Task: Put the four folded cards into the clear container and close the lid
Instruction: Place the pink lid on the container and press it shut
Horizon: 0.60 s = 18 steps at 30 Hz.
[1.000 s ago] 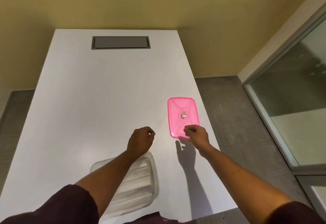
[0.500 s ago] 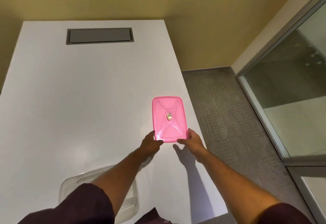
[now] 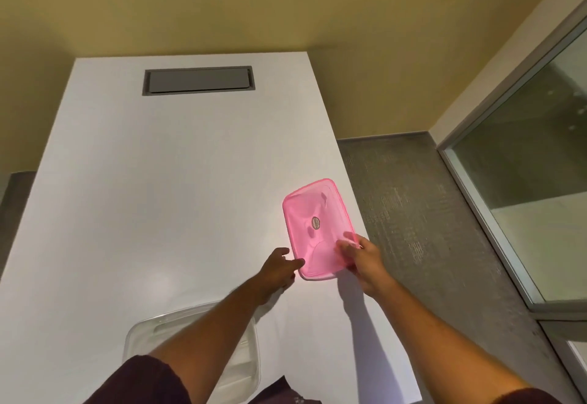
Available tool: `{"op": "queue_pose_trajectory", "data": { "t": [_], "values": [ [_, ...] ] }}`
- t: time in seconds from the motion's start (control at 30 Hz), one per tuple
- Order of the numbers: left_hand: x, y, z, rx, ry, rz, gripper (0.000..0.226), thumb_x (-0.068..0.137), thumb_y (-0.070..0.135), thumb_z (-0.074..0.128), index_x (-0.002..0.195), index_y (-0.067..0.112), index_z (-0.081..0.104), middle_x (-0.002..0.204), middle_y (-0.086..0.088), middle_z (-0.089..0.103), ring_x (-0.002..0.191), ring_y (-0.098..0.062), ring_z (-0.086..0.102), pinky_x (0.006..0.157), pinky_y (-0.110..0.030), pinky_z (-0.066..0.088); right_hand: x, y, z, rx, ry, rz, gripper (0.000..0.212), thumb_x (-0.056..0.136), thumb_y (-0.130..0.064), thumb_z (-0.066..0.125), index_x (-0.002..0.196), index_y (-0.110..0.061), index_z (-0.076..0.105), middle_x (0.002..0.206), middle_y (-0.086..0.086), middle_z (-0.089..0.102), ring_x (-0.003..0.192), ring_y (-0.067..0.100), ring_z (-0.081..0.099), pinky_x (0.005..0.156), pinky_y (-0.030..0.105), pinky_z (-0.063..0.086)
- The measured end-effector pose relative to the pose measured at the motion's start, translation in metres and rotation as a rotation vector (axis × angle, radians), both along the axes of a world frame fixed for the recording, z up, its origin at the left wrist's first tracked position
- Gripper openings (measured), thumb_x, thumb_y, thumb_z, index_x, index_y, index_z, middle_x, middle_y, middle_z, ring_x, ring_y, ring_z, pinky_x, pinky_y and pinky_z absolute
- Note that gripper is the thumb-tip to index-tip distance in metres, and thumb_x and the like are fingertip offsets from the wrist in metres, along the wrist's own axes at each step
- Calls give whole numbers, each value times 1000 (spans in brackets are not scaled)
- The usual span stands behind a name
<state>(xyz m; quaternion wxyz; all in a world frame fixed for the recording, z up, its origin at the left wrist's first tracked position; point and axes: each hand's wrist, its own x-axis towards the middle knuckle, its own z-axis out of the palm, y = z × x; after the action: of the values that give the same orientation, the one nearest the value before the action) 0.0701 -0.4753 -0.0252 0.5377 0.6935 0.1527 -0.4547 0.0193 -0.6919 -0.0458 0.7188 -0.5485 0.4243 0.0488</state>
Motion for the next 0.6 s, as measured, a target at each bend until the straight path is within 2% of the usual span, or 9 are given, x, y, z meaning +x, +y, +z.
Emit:
{"op": "queue_pose_trajectory", "data": {
  "t": [0.07,0.13,0.2,0.3,0.37,0.43,0.53,0.6],
  "values": [
    [-2,8,7,68,-148,-29,58,87,29,67,138,17,43,109,-9,67,88,-23,64,78,-36,52,4,2,11,22,-55,-5,34,89,-8,75,122,-14,67,106,14,77,96,26,73,87,42,59],
    [1,19,16,154,-346,-3,56,89,31,67,138,16,45,129,-9,61,110,-22,61,94,-37,51,7,4,25,42,-123,-12,31,92,-10,71,122,-18,66,100,13,78,89,22,75,88,43,57],
    [9,31,34,185,-486,123,53,92,32,64,139,15,45,135,-10,55,111,-21,57,93,-32,46,8,7,38,66,-186,-41,34,89,-15,73,122,-16,65,94,12,79,80,19,75,88,44,56],
    [22,56,60,208,-582,334,49,95,35,58,138,15,45,135,-9,51,103,-16,51,90,-30,40,12,12,57,87,-248,-45,56,78,-27,79,128,-6,63,91,10,78,78,17,73,92,44,56],
    [23,82,72,195,-588,390,48,95,38,57,136,17,46,135,-7,52,106,-19,54,95,-34,43,13,21,65,117,-282,-55,57,78,-26,79,126,-1,64,86,8,76,74,15,71,83,35,60],
    [18,104,79,116,-510,400,43,95,40,57,132,19,50,131,-8,57,108,-25,59,95,-41,50,16,33,71,154,-301,-61,54,79,-25,80,125,0,65,84,8,76,73,15,71,81,33,62],
    [-3,129,93,-49,-400,432,30,99,38,50,117,18,62,113,-8,68,91,-25,68,69,-35,57,16,58,75,159,-282,-5,53,79,-29,83,122,-4,67,83,8,76,75,17,70,88,39,58],
    [-19,143,102,-99,-370,476,35,101,44,44,108,19,67,100,-7,73,86,-27,71,65,-34,57,15,78,77,156,-258,42,47,81,-31,82,118,-5,70,86,8,76,79,20,69,92,41,57]
  ]
}}
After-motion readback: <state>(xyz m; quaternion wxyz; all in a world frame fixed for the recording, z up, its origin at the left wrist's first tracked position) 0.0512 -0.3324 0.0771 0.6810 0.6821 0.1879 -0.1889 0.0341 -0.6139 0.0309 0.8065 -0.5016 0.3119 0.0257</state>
